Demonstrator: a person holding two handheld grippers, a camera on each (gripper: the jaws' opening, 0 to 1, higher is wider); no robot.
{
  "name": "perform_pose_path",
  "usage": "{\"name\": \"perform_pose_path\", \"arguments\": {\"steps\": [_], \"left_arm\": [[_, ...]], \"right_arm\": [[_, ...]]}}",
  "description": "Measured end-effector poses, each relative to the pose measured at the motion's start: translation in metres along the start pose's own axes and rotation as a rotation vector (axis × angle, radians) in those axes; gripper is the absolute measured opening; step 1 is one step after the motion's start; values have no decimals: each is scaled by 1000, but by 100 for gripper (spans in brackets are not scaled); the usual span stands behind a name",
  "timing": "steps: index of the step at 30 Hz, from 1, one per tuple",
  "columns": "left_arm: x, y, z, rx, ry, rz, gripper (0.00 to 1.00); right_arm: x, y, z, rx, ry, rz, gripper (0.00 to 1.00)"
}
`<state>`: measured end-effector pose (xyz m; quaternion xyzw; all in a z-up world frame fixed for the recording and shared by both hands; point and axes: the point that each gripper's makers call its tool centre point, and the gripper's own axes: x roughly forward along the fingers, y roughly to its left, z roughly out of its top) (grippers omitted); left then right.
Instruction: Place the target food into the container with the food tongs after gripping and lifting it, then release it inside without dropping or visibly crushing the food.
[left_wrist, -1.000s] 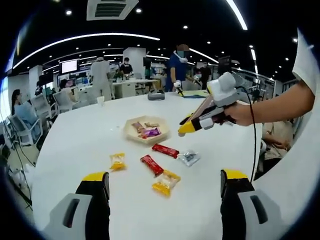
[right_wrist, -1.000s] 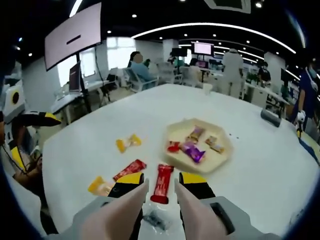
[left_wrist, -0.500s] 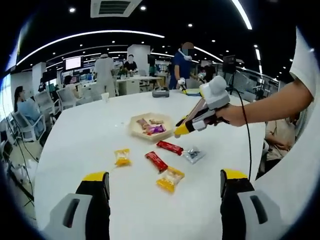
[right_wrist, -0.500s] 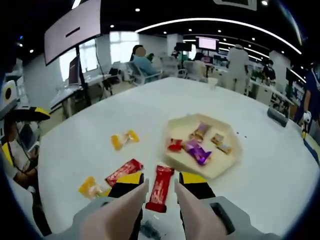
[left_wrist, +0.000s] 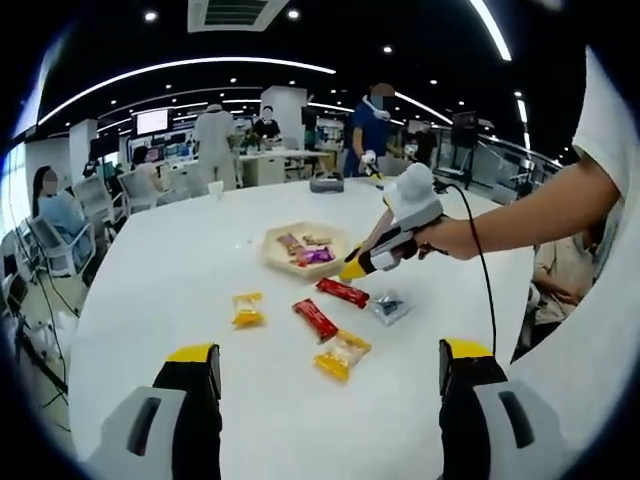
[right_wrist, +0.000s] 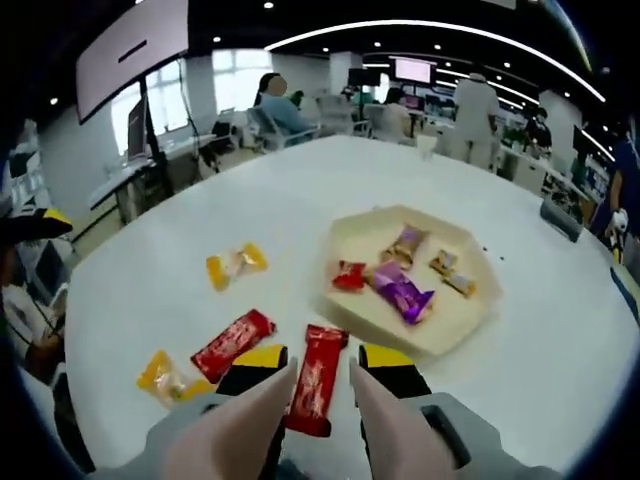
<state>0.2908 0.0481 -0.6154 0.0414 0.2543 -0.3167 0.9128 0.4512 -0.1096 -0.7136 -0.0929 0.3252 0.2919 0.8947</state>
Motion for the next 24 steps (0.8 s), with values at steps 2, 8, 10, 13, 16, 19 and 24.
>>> {"name": "perform_pose_path", "arguments": {"steps": [2,8,10,13,16,19,24], "left_arm": [[0,0,-1,-5,3,0,90],[-4,3,-2,-12,7,18,90],[-5,4,-4,-15,9,22,90],[-6,5,-6,-20,13,29,89],[-7,5,-6,-24,12,32,89],[-8,6,-6,-25,10,37,89],[-10,6,-7,-24,12,40,89]], "right_arm": [[4,1,-2,3,3,4,28],[11,3,-11,8,25,6,28],[12,2,-12,16,29,7,28],[15,3,-14,11,38,6,28],[17,4,-15,11,42,12,28],[18,7,-17,10,53,13,28],[20,7,-22,9,58,15,28]]}}
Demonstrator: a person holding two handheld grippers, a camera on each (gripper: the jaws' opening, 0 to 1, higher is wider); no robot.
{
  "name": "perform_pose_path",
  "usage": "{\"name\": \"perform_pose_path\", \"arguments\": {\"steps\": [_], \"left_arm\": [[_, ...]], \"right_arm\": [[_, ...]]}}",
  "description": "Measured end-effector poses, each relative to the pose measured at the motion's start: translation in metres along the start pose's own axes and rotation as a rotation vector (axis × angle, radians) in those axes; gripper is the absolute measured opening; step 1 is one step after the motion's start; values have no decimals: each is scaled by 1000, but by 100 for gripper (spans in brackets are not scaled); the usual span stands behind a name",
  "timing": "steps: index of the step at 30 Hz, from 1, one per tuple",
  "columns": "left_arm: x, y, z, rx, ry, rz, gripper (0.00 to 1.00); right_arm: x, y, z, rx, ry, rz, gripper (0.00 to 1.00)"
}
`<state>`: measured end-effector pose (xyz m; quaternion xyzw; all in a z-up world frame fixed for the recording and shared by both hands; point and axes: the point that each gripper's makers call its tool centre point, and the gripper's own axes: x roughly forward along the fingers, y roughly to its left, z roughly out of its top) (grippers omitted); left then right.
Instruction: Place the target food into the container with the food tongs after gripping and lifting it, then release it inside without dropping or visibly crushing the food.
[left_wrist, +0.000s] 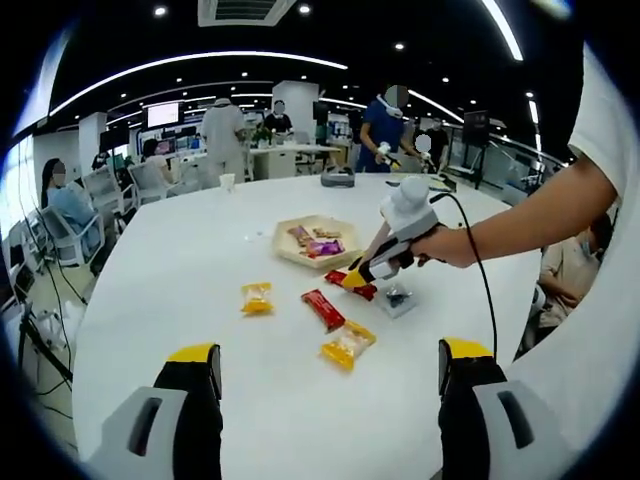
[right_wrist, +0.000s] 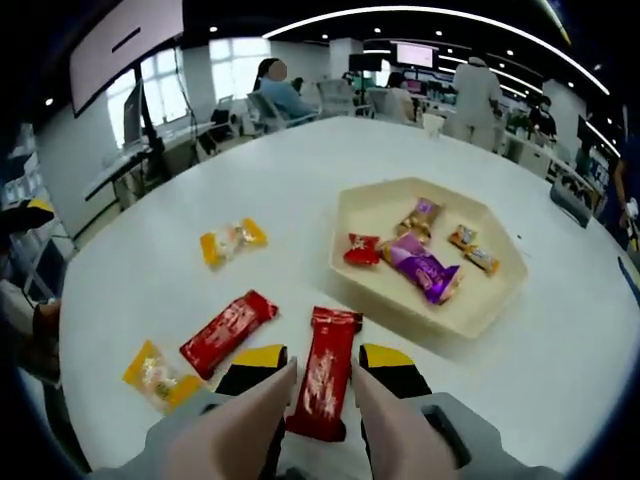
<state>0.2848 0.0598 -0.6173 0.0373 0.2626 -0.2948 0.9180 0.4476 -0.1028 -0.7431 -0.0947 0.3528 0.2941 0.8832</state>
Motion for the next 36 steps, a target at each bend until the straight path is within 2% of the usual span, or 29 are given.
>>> {"name": "perform_pose_path", "arguments": {"steps": [10,16,19,30,36], "left_arm": [[-2,-3,0,-1,-1,-1,88],[-4,-3,-1,-3,-2,2,87],[-6,-2,-1,-4,-5,7,87],[-10,0,1,-3,-8,11,87],[-11,-1,2,3,-11,10,87]], "right_arm": [[-3,4,-1,-14,2,2,28],[-7,6,0,-8,28,-29,21],[-6,9,0,-39,35,-24,21],[-7,7,0,-21,27,-15,22],[-18,6,2,-21,11,-18,22]]}}
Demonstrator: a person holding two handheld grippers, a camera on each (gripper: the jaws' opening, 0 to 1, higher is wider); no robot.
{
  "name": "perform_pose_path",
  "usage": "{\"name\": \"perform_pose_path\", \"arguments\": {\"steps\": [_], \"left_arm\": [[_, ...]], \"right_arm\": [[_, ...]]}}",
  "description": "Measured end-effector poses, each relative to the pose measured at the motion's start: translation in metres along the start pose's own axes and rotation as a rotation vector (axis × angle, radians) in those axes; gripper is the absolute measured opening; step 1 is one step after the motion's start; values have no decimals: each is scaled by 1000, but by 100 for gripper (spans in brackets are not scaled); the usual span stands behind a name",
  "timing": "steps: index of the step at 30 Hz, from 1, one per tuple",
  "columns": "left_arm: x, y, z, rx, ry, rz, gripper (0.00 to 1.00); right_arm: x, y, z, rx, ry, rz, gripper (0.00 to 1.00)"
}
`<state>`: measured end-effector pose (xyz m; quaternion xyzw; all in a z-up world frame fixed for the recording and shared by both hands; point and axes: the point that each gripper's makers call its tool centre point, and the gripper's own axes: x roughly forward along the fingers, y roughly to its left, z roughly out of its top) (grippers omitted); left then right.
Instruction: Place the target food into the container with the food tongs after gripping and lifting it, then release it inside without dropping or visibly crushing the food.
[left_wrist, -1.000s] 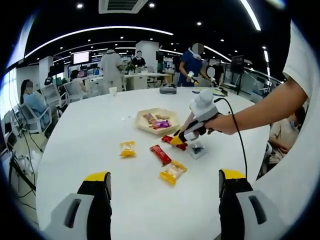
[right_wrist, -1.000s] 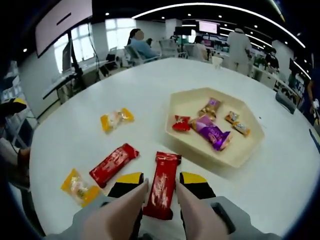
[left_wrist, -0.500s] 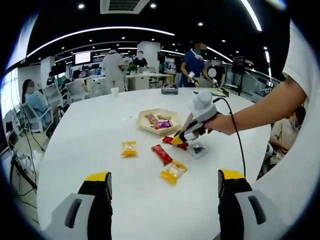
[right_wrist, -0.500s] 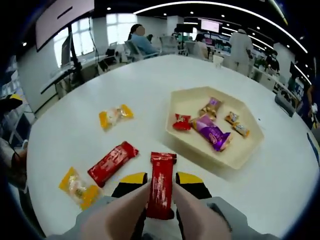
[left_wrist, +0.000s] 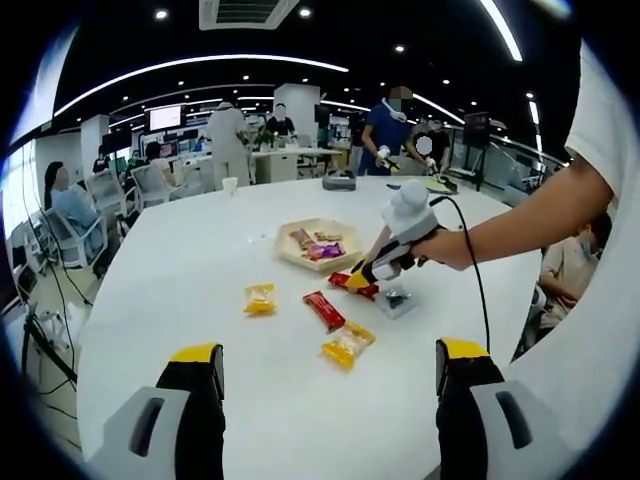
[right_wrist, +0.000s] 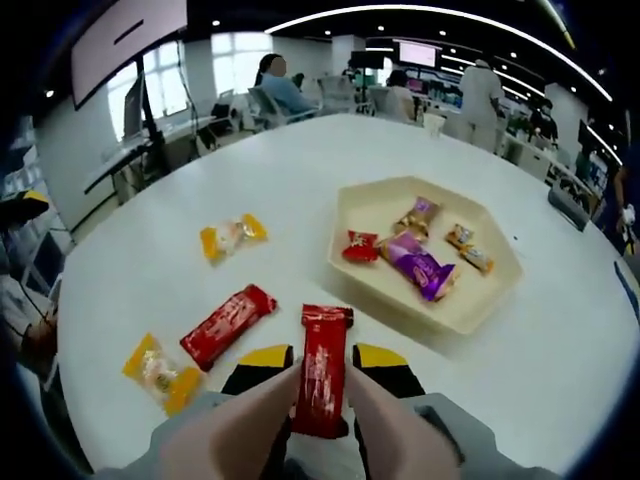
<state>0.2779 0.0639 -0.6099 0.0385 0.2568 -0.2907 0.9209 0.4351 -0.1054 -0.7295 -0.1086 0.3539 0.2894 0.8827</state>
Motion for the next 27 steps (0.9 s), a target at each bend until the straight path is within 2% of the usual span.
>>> {"name": "perform_pose_path", "arguments": {"steps": [9,13,27], "left_arm": [[5,-10,4,22,-9,-33,87],[7,-16,10,40,-21,-57,87],[17,-33,23,88,-51,-138,87]], "right_arm": [[-22,-7,7,28,-48,-21,22],[-42,-15,8,52,-91,-50,22],[-106,-29,-5,148,-190,-135,22]]}}
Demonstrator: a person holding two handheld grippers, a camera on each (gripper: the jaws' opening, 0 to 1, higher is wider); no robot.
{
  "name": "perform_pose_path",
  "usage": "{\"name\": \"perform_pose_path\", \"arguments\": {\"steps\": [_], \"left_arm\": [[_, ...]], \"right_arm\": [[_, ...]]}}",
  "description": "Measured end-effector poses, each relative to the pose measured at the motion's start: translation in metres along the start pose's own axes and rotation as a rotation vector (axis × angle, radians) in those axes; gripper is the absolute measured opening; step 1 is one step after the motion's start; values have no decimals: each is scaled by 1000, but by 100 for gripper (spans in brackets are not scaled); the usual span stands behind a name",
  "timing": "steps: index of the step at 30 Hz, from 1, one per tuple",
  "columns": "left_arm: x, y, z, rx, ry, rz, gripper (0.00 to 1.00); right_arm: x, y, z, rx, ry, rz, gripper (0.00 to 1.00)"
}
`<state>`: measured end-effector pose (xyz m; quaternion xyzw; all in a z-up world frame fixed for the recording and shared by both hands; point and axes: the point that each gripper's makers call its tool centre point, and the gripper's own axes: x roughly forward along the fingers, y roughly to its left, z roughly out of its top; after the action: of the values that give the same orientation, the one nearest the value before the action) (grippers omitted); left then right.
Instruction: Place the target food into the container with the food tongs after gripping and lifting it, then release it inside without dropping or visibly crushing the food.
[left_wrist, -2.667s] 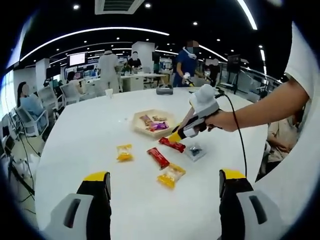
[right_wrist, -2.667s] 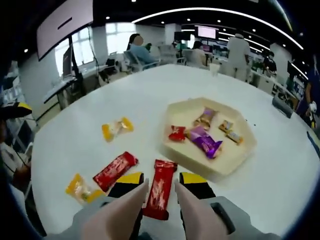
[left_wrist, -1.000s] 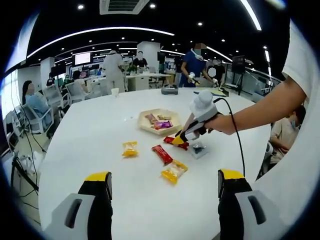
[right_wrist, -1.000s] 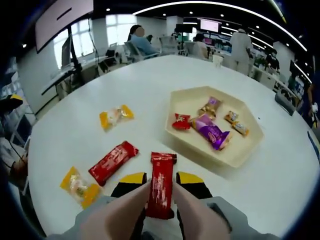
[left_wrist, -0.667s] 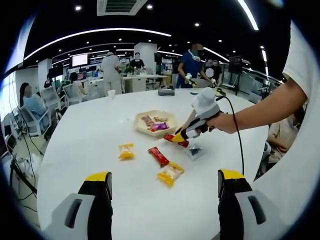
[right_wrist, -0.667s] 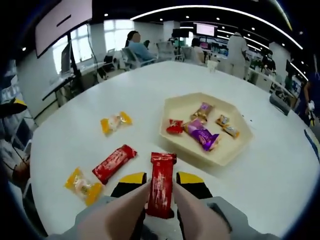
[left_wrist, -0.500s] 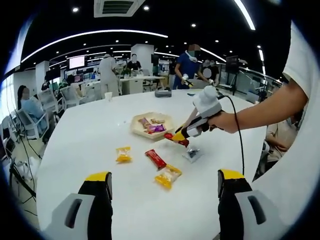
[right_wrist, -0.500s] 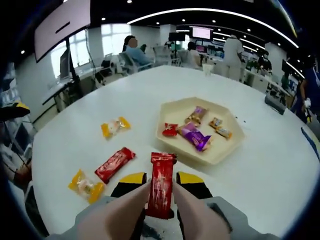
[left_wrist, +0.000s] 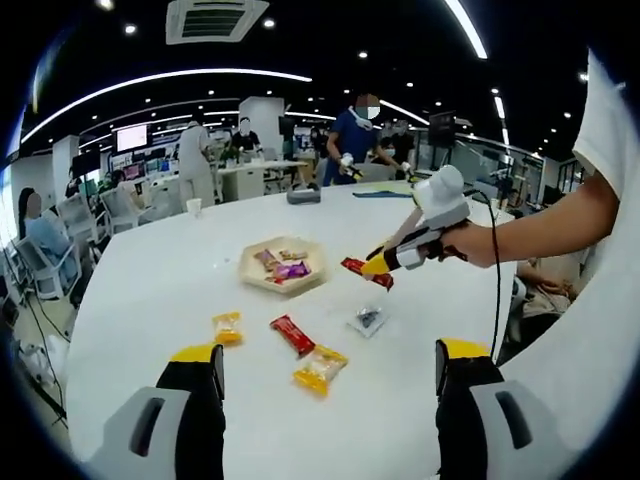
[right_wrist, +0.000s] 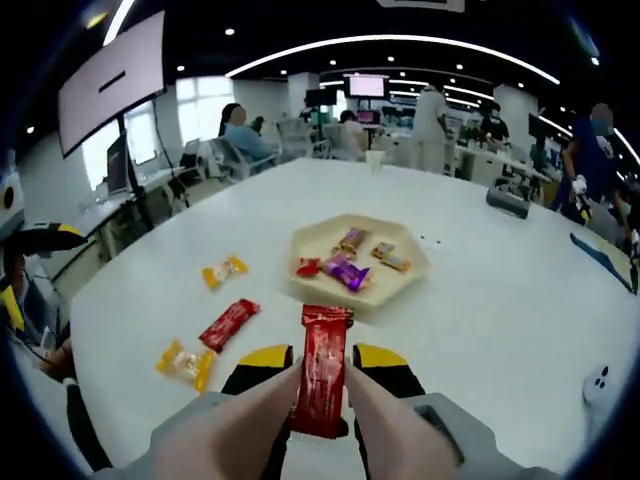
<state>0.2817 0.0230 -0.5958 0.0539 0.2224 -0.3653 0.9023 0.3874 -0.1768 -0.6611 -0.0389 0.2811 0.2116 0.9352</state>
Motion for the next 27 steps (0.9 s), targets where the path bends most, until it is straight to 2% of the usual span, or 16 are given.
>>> {"name": "perform_pose_path", "arguments": {"steps": [8,19,23,27], "left_arm": [[15,-12,9,34,-10,-64,87],[29,-18,19,75,-21,-125,87],[33,-19,18,78,-19,-143,87],[35,-21,20,76,-22,-160,87]], "right_arm": [[-39,-7,-6,47,-66,-73,22],[-78,-7,-14,121,-122,-137,22],[-84,-8,-17,127,-124,-158,22],[-89,-11,-13,124,-140,-185,22]]}}
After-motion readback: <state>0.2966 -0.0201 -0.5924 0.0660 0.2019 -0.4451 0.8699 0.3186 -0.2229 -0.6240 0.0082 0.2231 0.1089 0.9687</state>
